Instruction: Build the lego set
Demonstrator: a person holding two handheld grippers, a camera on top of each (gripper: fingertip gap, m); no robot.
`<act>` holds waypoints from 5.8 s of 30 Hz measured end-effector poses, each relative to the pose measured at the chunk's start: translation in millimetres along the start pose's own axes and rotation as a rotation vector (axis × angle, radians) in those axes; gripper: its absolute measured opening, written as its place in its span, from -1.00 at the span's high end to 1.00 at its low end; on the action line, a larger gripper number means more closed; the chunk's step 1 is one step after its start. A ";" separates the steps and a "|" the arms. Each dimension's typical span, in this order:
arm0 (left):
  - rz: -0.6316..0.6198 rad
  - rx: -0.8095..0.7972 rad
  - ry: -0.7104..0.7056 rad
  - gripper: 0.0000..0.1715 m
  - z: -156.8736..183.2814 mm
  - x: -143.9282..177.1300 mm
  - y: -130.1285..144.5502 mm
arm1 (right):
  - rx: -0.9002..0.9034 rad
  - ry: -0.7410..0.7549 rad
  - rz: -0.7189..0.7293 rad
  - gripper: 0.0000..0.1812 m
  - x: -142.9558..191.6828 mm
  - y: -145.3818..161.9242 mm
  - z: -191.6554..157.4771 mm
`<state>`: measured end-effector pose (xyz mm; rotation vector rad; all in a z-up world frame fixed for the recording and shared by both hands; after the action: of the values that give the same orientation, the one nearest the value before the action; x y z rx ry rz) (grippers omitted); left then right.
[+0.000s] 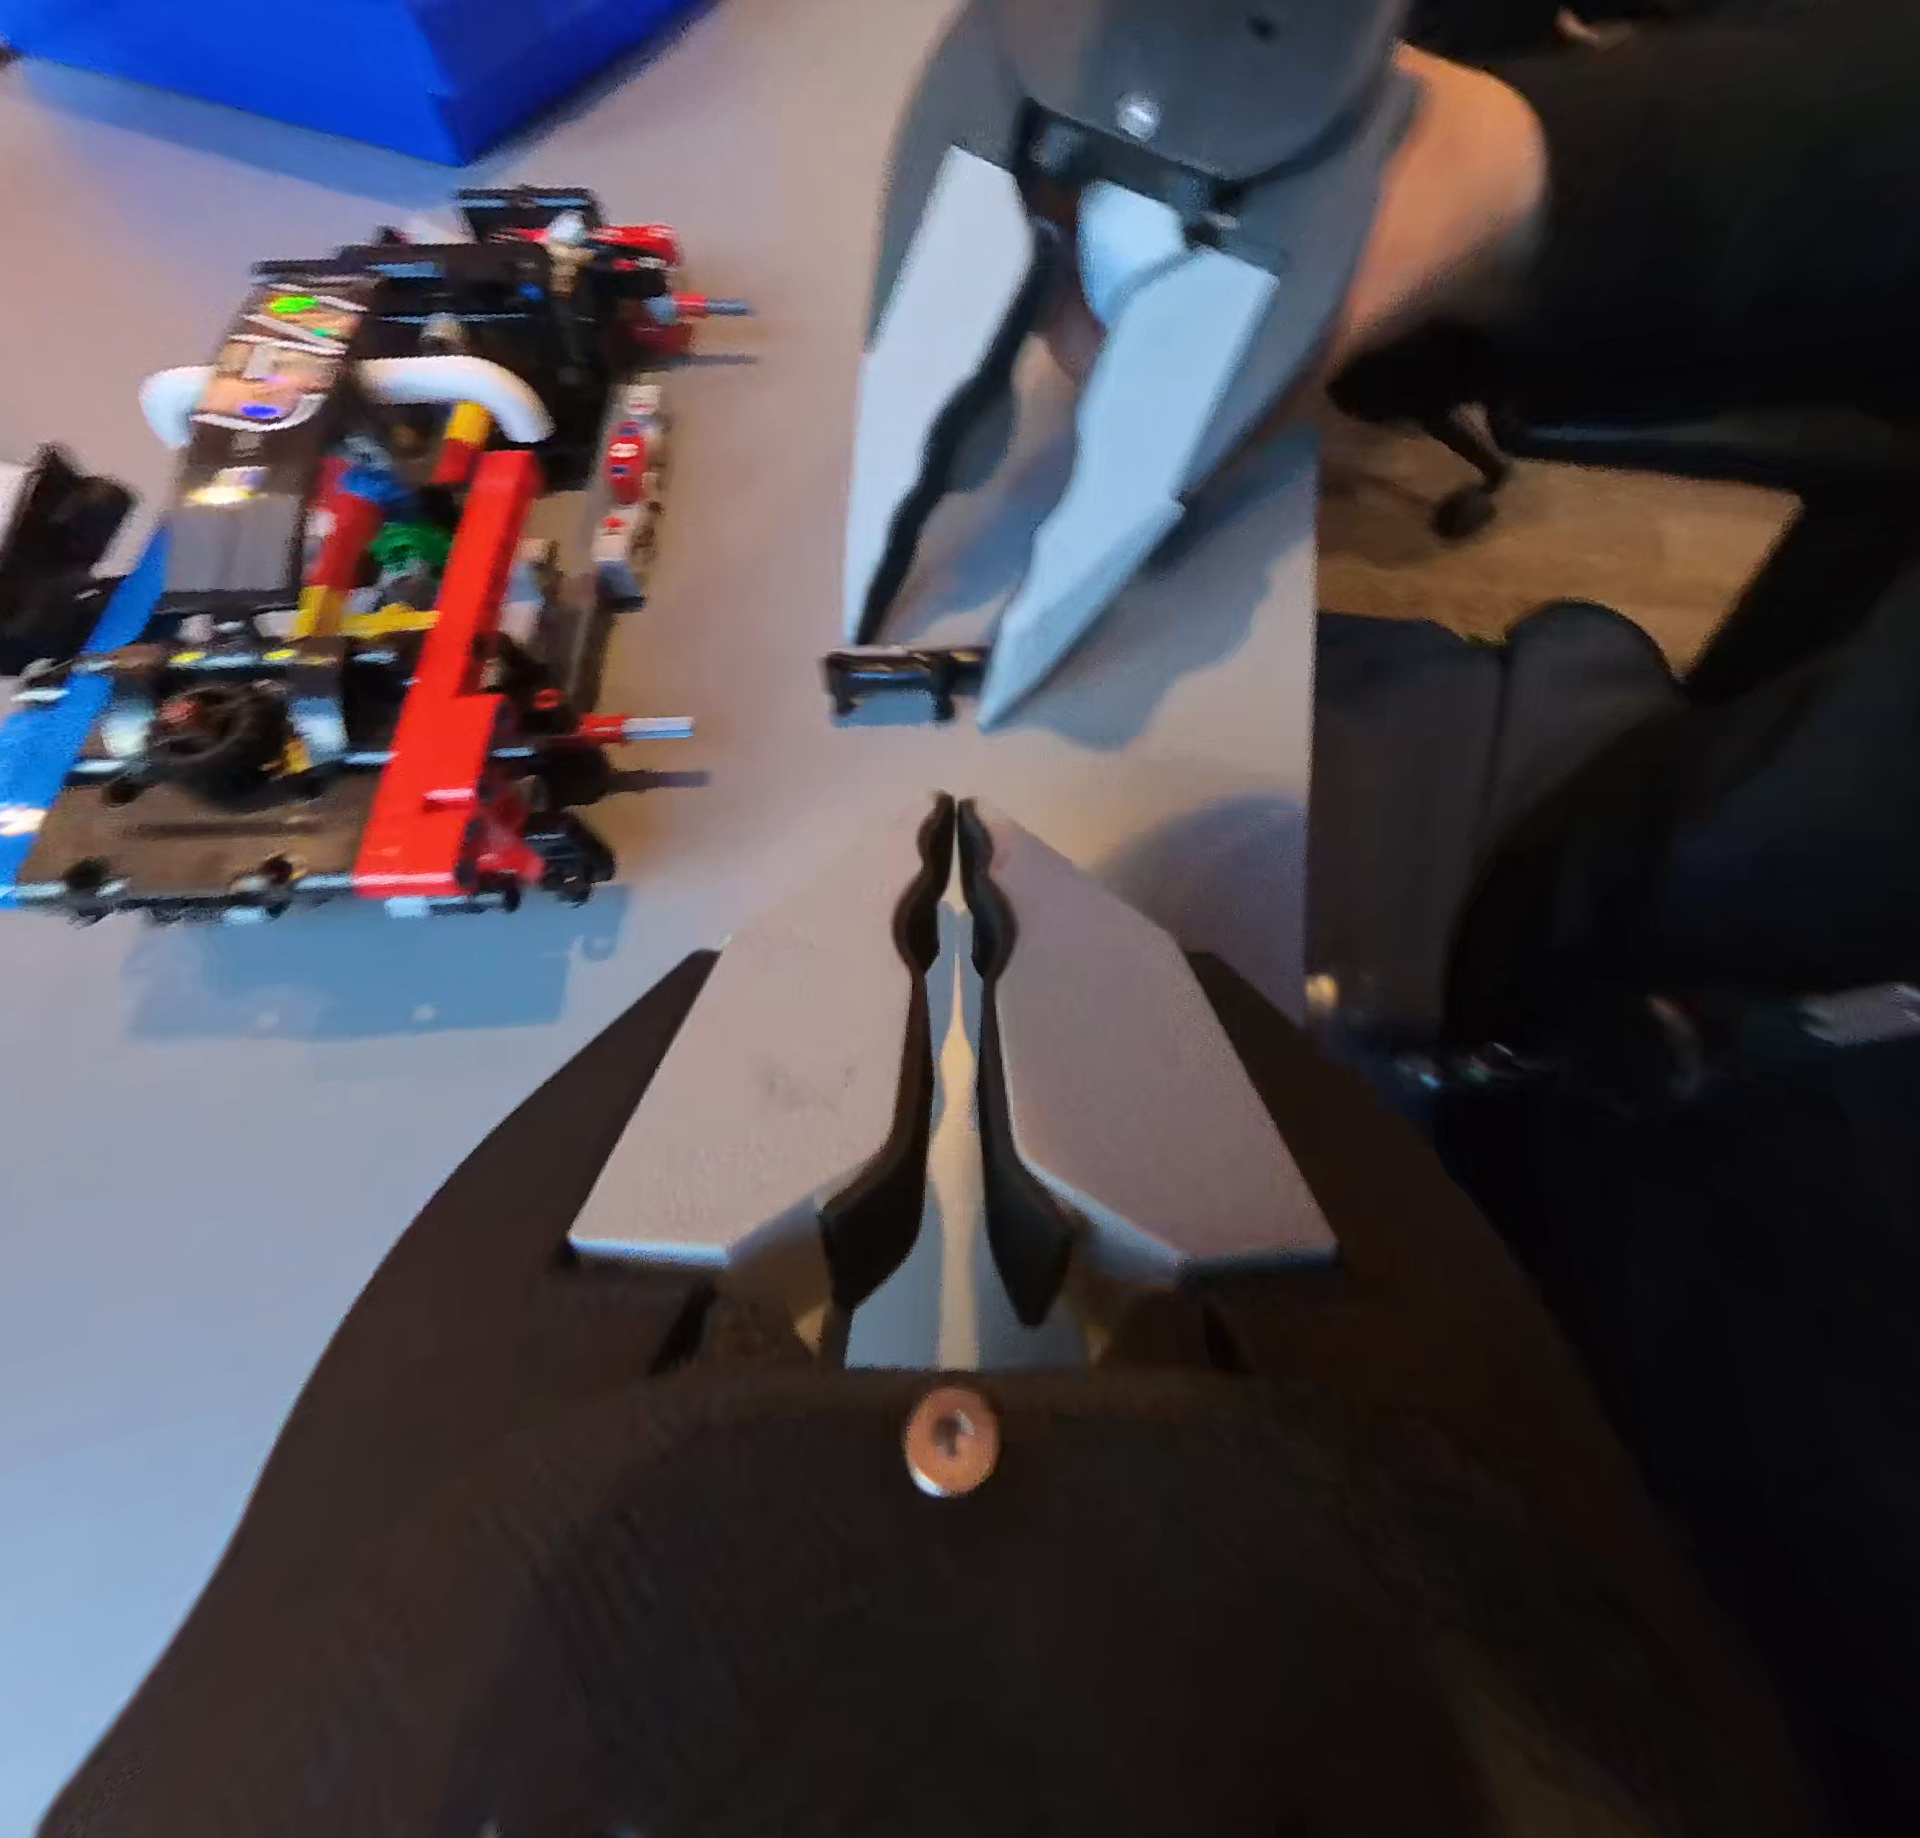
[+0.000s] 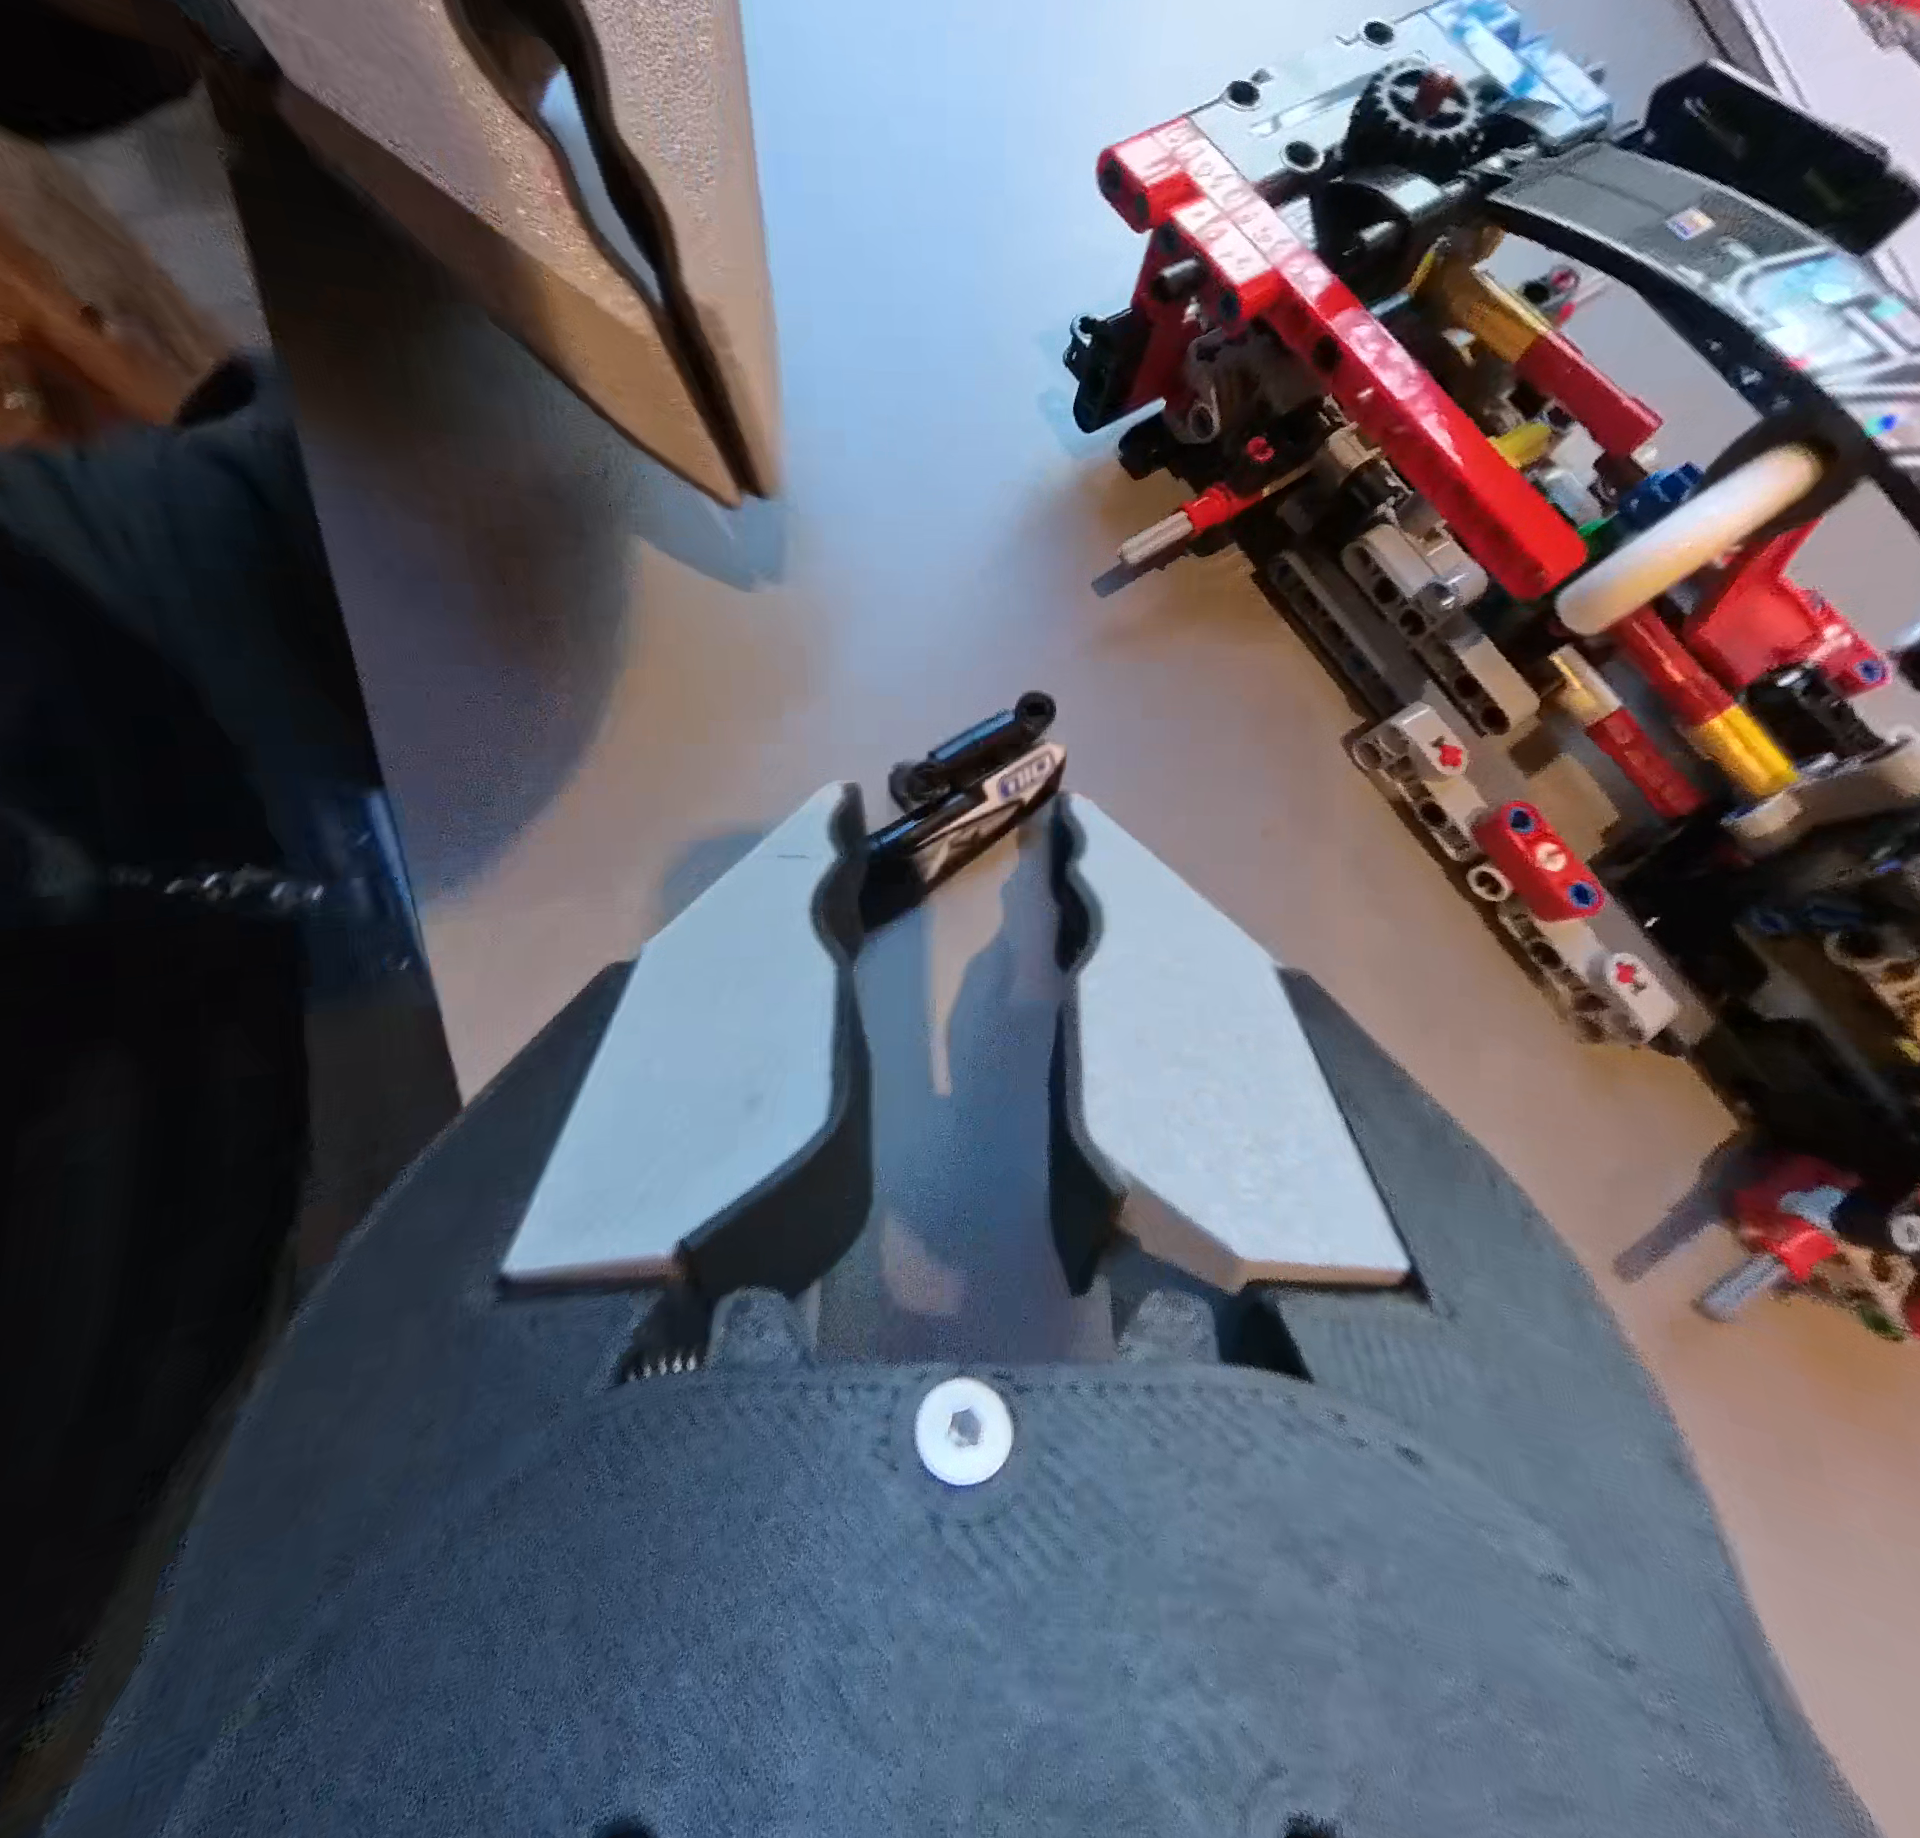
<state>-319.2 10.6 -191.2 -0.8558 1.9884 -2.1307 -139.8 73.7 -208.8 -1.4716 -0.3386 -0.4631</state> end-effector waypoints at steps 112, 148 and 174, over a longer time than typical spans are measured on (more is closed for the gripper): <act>0.195 0.387 0.312 0.84 -28.3 -8.8 -11.7 | 1.058 0.117 0.533 0.94 24.9 -10.0 -18.8; 0.137 0.292 0.205 0.83 -26.1 -17.8 -13.1 | 0.810 -0.012 0.475 0.80 7.7 -16.3 -4.4; 0.083 0.515 0.127 0.69 -32.4 -18.8 -6.3 | 1.008 0.196 0.403 0.81 0.5 -13.2 -5.7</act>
<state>-316.6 48.6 -190.9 -0.5511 1.3724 -2.5202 -146.3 67.5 -197.6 -0.4770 -0.0749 -0.0632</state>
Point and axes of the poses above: each gripper's, where its closed fingertips meet, x back along the fingers, y out of its underside, z = x × y across the jaws, the point moved 10 cm from there along x, back along the fingers, and after that the axes turned 13 degrees about z, right-handed, at the moved point
